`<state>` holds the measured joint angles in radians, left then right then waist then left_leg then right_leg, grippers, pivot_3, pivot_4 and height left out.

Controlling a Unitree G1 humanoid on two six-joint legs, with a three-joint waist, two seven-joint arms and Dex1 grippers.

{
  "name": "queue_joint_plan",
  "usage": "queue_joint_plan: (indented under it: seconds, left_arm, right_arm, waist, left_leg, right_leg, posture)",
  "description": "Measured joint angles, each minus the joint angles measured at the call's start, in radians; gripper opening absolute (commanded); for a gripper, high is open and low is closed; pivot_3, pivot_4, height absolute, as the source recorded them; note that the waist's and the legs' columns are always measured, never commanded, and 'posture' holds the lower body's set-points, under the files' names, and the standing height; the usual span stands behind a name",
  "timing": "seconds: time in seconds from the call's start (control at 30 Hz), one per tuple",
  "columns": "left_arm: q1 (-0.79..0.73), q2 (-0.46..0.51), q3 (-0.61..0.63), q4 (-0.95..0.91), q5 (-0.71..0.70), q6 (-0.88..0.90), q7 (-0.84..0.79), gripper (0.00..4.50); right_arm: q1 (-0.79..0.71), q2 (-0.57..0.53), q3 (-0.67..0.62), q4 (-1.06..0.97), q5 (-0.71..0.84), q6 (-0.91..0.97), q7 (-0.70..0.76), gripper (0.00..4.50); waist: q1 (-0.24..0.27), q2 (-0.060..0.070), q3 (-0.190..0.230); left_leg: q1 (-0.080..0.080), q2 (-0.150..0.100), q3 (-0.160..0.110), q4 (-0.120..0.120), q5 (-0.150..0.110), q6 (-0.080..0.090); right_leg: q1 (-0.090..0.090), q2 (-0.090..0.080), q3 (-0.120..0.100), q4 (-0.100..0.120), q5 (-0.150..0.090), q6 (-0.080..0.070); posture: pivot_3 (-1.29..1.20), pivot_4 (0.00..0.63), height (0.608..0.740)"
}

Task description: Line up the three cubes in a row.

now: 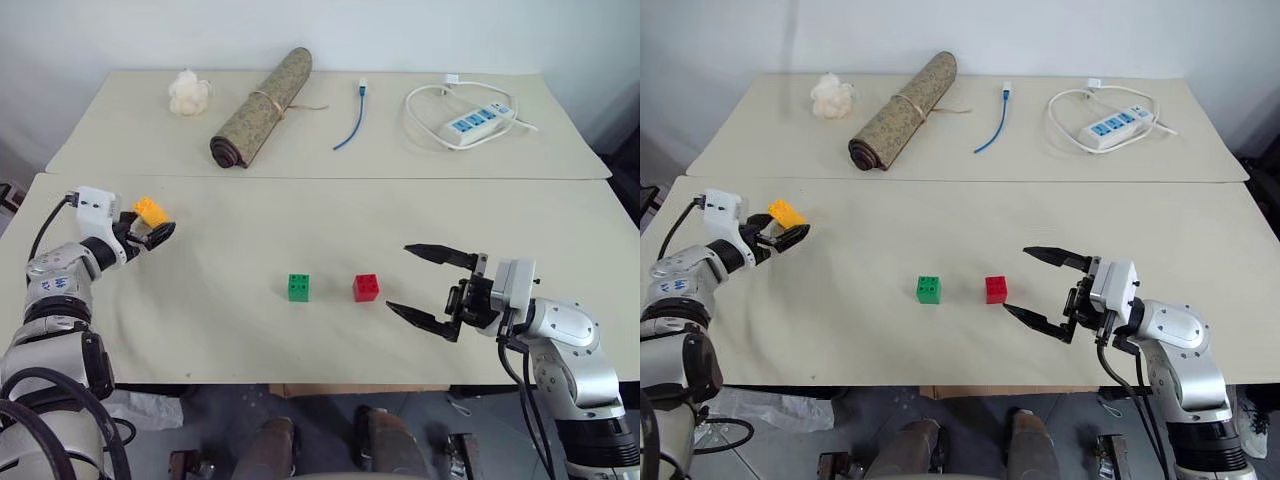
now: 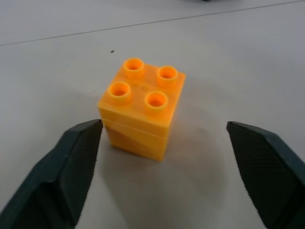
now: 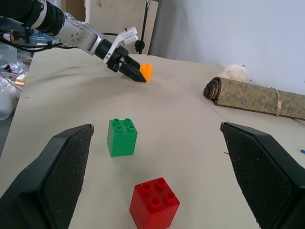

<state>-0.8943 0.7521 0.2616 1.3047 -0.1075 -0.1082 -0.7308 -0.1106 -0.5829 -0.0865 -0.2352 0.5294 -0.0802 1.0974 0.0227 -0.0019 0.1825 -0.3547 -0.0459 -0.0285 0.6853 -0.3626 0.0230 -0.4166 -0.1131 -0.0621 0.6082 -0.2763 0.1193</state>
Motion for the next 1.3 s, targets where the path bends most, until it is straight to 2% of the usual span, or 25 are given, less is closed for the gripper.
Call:
queue_joint_plan:
  seconds: [0.13, 0.23, 0.33, 0.5, 0.63, 0.73, 0.9, 1.3]
  left_arm:
    - [0.0, 0.0, 0.0, 0.0, 0.001, -0.02, -0.016, 2.3]
    - [0.0, 0.0, 0.0, 0.0, 0.001, -0.038, -0.025, 1.46]
    - [0.004, 0.0, 0.006, -0.002, -0.005, -0.058, -0.055, 1.46]
    - [0.04, 0.0, 0.021, -0.047, -0.04, -0.129, -0.233, 1.46]
    - [0.095, -0.007, -0.02, -0.206, -0.088, -0.146, -0.556, 1.46]
    - [0.186, -0.024, -0.095, -0.405, -0.118, -0.122, -0.763, 1.46]
    - [0.312, -0.066, -0.238, -0.594, -0.164, -0.096, -0.772, 1.46]
    - [0.266, -0.068, -0.307, -0.563, -0.165, -0.13, -0.772, 1.46]
  right_arm:
    - [0.0, -0.005, 0.0, 0.0, 0.001, 0.003, 0.001, 4.5]
    - [0.011, -0.016, 0.0, -0.013, 0.008, 0.019, 0.002, 4.5]
    - [0.019, -0.028, -0.001, -0.031, 0.011, 0.024, 0.004, 4.5]
    - [0.019, -0.037, -0.007, -0.033, 0.02, 0.038, 0.009, 4.5]
    - [0.019, -0.056, -0.011, -0.032, 0.029, 0.044, 0.026, 4.5]
    - [0.039, -0.098, -0.038, -0.031, 0.054, 0.067, 0.065, 4.5]
    - [0.081, -0.145, -0.058, -0.03, 0.077, 0.089, 0.127, 4.5]
    - [0.088, -0.14, -0.06, -0.029, 0.072, 0.081, 0.137, 4.5]
  waist:
    - [-0.002, 0.0, 0.0]
    - [-0.001, 0.0, 0.0]
    - [-0.001, 0.0, 0.0]
    - [-0.001, 0.0, 0.0]
    - [0.0, 0.0, 0.0]
    - [0.001, 0.0, 0.0]
    - [0.001, 0.0, 0.0]
    - [0.002, 0.0, 0.0]
  left_leg:
    - [0.0, 0.0, 0.0, 0.0, 0.0, 0.0]
    - [0.0, 0.0, 0.0, 0.0, 0.0, 0.0]
    - [0.0, 0.0, 0.0, 0.0, 0.0, 0.0]
    - [0.0, 0.0, 0.0, 0.0, 0.0, 0.0]
    - [0.0, 0.0, 0.001, 0.001, 0.0, 0.0]
    - [0.0, 0.0, 0.001, 0.001, 0.0, 0.001]
    - [0.0, 0.002, 0.0, 0.002, -0.001, 0.001]
    - [0.0, 0.001, 0.0, 0.006, -0.001, 0.002]
  right_leg:
    - [0.0, 0.0, 0.0, 0.0, 0.0, 0.0]
    - [0.0, 0.0, 0.0, 0.0, 0.0, 0.0]
    - [0.0, 0.0, 0.0, 0.0, 0.0, 0.0]
    - [0.0, 0.0, 0.0, 0.0, 0.0, 0.0]
    - [0.0, -0.001, 0.0, 0.0, 0.0, 0.0]
    - [0.0, -0.001, 0.0, 0.0, 0.0, 0.0]
    - [0.001, -0.001, 0.001, 0.0, 0.0, 0.0]
    - [0.002, 0.0, 0.001, 0.002, 0.0, 0.0]
  posture:
    - [0.0, 0.15, 0.74]
    - [0.0, 0.15, 0.74]
    - [0.0, 0.15, 0.74]
    - [0.0, 0.15, 0.74]
    - [0.0, 0.15, 0.74]
    - [0.0, 0.15, 0.74]
    - [0.0, 0.15, 0.74]
    - [0.0, 0.15, 0.74]
